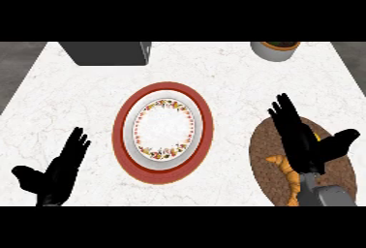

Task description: Pick the lemon from the placemat and place it in the plate

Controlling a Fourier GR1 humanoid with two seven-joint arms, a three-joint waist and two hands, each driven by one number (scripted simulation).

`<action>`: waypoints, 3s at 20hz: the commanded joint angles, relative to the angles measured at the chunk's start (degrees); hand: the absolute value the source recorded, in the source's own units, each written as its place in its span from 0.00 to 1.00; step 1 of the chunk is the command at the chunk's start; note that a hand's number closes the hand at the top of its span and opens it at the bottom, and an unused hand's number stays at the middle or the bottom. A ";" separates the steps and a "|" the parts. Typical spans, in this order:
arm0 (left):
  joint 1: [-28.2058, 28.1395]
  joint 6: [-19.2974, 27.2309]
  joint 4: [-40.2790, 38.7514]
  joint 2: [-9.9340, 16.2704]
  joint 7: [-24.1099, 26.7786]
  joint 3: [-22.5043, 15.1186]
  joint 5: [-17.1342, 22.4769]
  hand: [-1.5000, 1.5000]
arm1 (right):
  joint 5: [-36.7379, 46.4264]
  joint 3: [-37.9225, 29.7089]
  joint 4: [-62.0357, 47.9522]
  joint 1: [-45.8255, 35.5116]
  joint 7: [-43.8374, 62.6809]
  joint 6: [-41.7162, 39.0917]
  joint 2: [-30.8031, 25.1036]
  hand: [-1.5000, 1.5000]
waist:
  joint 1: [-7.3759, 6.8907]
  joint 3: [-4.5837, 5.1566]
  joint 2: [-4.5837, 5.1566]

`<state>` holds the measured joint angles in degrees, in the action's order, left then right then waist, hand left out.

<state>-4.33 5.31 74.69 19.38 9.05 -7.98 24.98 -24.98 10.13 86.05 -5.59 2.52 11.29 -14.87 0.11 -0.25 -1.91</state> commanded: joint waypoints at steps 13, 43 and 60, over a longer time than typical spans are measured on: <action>16.82 6.69 6.09 5.41 -9.36 -4.65 -13.72 0.50 | 32.60 2.50 -17.89 -10.91 8.88 32.24 -3.92 0.00 | -0.74 0.22 2.10; 18.04 8.02 9.75 1.55 -15.20 -3.60 -18.53 0.50 | 45.12 5.76 8.12 -14.86 68.98 -13.14 -25.25 0.00 | -0.41 0.27 1.81; 20.20 4.73 7.06 -1.66 -15.78 -0.23 -21.88 0.50 | 47.74 2.31 -6.84 -12.30 57.95 -18.31 -18.57 0.00 | -0.36 0.25 1.90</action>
<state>16.90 10.03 78.89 18.45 -4.87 -8.35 4.23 22.20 14.31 82.94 -16.95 59.73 -3.54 -34.50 -0.05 0.00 0.03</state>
